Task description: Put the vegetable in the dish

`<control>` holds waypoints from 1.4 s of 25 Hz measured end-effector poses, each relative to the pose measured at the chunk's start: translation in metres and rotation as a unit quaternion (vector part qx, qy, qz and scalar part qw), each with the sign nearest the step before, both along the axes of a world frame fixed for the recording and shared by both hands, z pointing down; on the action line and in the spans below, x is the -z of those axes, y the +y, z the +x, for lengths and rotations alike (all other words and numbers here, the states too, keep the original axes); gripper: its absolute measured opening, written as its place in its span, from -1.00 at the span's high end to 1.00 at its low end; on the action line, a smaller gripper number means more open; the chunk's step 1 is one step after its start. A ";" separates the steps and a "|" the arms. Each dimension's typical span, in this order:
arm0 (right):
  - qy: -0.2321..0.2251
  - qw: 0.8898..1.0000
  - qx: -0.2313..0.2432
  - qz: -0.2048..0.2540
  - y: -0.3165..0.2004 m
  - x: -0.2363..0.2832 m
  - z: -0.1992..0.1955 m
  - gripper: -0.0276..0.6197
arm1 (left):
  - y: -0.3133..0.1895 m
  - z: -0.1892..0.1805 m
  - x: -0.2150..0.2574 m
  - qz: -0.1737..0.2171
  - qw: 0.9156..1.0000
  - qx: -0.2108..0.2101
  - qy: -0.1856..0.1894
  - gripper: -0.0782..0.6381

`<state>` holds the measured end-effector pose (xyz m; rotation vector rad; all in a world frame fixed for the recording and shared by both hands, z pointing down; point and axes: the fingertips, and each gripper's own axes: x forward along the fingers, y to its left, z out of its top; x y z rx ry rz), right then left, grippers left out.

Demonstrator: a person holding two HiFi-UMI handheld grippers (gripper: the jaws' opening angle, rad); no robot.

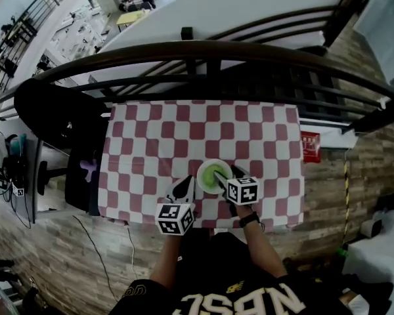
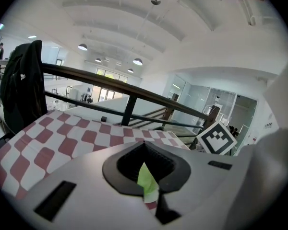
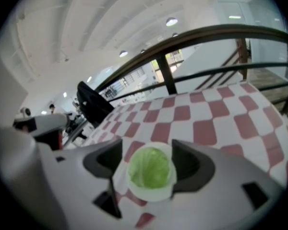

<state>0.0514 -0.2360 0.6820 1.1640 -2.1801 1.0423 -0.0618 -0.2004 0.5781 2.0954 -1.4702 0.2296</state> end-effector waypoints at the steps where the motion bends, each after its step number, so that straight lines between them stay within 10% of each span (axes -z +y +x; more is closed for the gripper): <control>1: -0.007 1.000 0.002 0.022 -0.004 0.018 0.000 -0.11 | -0.002 -0.001 0.010 0.010 1.000 0.003 -0.001 0.73; 8: 0.001 0.973 -0.013 0.229 -0.013 0.171 0.022 0.24 | -0.004 0.011 0.107 0.116 0.993 0.006 -0.035 0.73; 15: -0.027 0.945 0.000 0.326 0.033 0.264 0.028 0.74 | 0.025 0.042 0.179 0.204 0.979 0.007 -0.030 0.73; 35: -0.008 0.921 -0.056 0.386 0.084 0.307 0.062 0.87 | 0.070 0.074 0.202 0.251 0.967 0.001 -0.050 0.73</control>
